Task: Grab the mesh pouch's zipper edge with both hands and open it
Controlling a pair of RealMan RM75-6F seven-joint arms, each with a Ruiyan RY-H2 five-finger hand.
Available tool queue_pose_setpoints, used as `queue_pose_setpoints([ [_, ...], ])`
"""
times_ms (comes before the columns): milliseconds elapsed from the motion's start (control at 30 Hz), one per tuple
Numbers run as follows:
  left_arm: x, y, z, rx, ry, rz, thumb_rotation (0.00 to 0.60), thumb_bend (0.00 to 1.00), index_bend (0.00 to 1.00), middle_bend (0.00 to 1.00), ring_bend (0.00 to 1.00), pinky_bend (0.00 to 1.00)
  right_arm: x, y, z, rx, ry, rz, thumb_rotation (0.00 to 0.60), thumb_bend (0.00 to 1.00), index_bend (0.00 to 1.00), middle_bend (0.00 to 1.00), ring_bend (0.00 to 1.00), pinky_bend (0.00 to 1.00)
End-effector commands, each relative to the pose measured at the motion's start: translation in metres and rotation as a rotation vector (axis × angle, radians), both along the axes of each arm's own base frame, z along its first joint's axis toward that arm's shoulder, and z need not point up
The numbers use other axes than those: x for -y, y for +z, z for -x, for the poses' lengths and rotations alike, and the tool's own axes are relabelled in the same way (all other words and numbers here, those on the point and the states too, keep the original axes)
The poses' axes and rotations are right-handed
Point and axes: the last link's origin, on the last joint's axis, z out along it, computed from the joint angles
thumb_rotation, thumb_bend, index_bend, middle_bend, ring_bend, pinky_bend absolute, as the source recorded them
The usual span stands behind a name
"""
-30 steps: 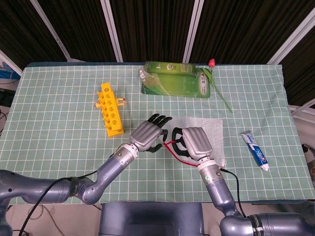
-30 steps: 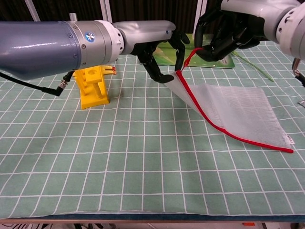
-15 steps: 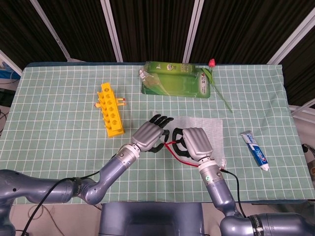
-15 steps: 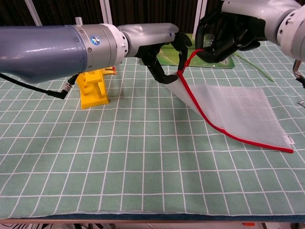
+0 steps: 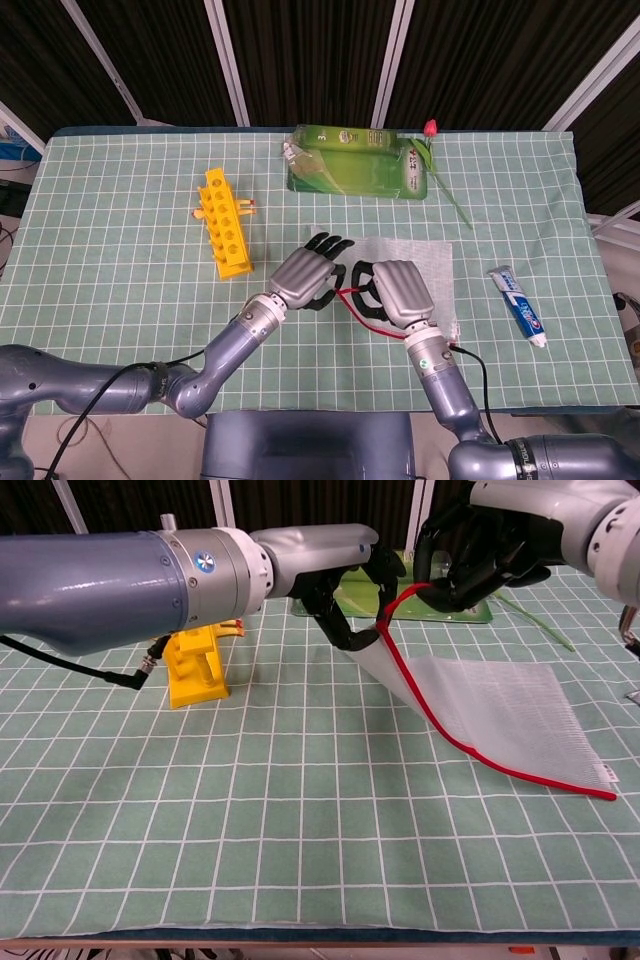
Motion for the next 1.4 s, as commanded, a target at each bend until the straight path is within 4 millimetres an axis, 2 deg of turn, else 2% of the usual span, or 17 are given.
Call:
queue_pose_setpoints([
  [33, -0.001, 0.002, -0.002, 0.012, 0.004, -0.008, 0.6, 0.43, 0.57, 0.08, 0.0, 0.0, 0.0, 0.001, 0.001, 0.0, -0.002, 0.001, 0.6, 0.67, 0.67, 1.0, 1.0, 0.98],
  [900, -0.007, 0.028, -0.014, 0.113, 0.012, -0.068, 0.6, 0.43, 0.58, 0.08, 0.0, 0.0, -0.004, 0.0, 0.025, -0.007, -0.067, -0.005, 0.6, 0.67, 0.67, 1.0, 1.0, 0.98],
  [1400, -0.006, 0.032, -0.025, 0.196, 0.006, -0.091, 0.6, 0.43, 0.58, 0.08, 0.0, 0.0, -0.004, -0.003, 0.031, -0.006, -0.087, 0.001, 0.6, 0.67, 0.68, 1.0, 1.0, 0.98],
])
